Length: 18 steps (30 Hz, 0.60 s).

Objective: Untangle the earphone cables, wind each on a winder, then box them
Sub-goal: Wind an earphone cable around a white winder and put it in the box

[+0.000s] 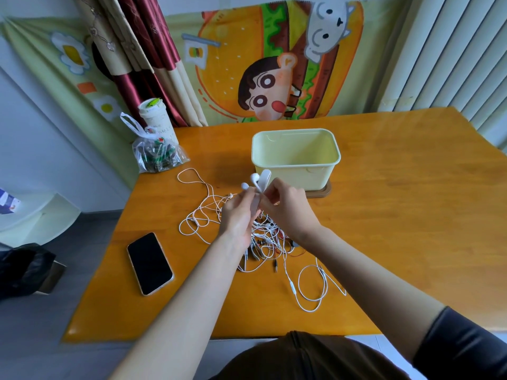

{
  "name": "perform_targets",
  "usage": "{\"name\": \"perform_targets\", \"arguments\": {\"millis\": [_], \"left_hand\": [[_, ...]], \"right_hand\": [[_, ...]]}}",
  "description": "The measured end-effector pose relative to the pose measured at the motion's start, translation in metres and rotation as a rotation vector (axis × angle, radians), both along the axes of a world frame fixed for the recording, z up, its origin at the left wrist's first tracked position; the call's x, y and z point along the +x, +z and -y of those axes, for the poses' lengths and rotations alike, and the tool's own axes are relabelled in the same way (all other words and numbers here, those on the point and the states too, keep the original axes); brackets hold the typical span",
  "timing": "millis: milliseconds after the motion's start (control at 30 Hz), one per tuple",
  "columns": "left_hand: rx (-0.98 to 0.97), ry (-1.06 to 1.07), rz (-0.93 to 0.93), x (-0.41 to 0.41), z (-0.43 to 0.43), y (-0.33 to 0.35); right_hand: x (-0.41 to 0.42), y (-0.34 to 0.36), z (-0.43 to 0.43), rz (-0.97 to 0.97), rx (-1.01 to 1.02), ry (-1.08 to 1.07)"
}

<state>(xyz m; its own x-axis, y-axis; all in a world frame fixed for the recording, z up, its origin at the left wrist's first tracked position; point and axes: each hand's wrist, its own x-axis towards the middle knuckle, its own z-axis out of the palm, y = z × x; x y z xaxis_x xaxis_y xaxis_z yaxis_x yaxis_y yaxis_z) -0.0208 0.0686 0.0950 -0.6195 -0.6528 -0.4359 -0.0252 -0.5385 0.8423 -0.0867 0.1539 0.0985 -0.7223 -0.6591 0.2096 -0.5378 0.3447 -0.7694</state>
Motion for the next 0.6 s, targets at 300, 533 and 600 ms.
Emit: {"name": "perform_targets", "arguments": {"millis": [300,533,600], "left_hand": [[-0.081,-0.173,-0.039,0.01,0.002,0.004],[-0.145,-0.159,0.057,0.013,-0.002,0.006],[-0.134,-0.159,0.044,0.014,-0.003,0.006]], "right_hand": [[-0.004,-0.002,-0.005,0.066,-0.085,-0.046],[-0.002,0.0,-0.007,-0.017,-0.105,-0.023],[-0.004,0.001,-0.008,-0.04,-0.089,-0.01]]}}
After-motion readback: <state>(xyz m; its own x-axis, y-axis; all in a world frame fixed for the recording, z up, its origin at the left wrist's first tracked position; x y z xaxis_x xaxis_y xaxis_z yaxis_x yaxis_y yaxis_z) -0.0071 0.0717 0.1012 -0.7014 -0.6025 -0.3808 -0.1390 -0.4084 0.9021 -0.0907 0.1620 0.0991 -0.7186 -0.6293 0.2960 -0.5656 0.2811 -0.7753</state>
